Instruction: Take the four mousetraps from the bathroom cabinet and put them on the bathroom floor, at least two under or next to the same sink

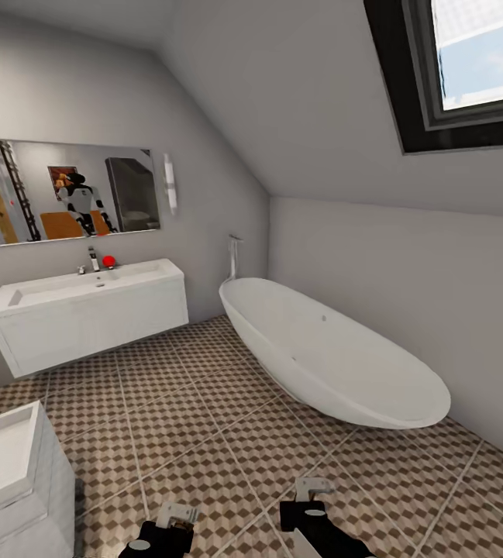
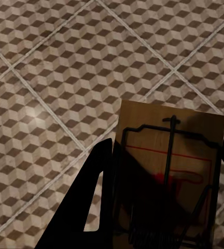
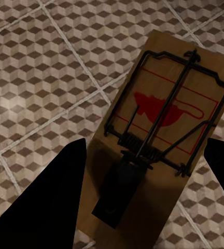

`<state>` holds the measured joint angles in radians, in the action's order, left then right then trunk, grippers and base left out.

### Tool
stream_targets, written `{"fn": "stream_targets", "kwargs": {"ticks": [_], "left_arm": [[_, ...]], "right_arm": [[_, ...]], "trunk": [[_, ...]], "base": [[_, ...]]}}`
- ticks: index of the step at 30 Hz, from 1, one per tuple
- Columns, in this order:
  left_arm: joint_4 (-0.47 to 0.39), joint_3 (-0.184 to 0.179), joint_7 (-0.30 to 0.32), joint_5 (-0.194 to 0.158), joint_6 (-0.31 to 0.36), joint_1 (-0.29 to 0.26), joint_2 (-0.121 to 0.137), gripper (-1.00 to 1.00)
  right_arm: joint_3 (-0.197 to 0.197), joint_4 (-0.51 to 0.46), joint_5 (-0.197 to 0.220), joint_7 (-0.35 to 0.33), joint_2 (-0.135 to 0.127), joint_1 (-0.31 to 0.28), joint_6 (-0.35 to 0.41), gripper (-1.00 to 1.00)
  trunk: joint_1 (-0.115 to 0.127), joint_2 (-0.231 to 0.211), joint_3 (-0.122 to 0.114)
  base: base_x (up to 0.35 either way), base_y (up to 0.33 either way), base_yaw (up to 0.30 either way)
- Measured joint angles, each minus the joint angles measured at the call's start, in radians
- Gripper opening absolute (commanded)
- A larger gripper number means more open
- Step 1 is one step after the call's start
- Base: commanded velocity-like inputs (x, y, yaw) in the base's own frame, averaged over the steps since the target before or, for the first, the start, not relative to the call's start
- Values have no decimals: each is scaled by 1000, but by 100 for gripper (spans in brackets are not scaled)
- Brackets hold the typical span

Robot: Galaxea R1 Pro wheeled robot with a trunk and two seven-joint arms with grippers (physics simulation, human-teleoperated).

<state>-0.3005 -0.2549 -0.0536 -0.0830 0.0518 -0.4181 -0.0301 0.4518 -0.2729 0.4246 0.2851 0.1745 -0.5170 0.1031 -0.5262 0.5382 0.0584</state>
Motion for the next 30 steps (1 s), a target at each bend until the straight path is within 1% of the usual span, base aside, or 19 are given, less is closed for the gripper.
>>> {"fn": "stream_targets", "kwargs": {"ticks": [5, 14, 20, 30], "left_arm": [[0, 0, 0, 1, 0, 0, -1, -100], [0, -1, 0, 1, 0, 0, -3, -100], [0, -1, 0, 1, 1, 0, -3, -100], [0, -1, 0, 2, 1, 0, -3, -100]], "right_arm": [[1, 0, -1, 0, 0, 12, -12, -100], [1, 0, -1, 0, 0, 15, -16, -100], [2, 0, -1, -1, 0, 16, -16, -100], [5, 0, -2, -1, 0, 17, -16, -100]], "trunk": [[0, 0, 0], [0, 0, 0], [0, 0, 1], [0, 0, 2]], "base": [[0, 0, 233], [15, -2, 278], [77, -81, 257], [107, -207, 50]]}}
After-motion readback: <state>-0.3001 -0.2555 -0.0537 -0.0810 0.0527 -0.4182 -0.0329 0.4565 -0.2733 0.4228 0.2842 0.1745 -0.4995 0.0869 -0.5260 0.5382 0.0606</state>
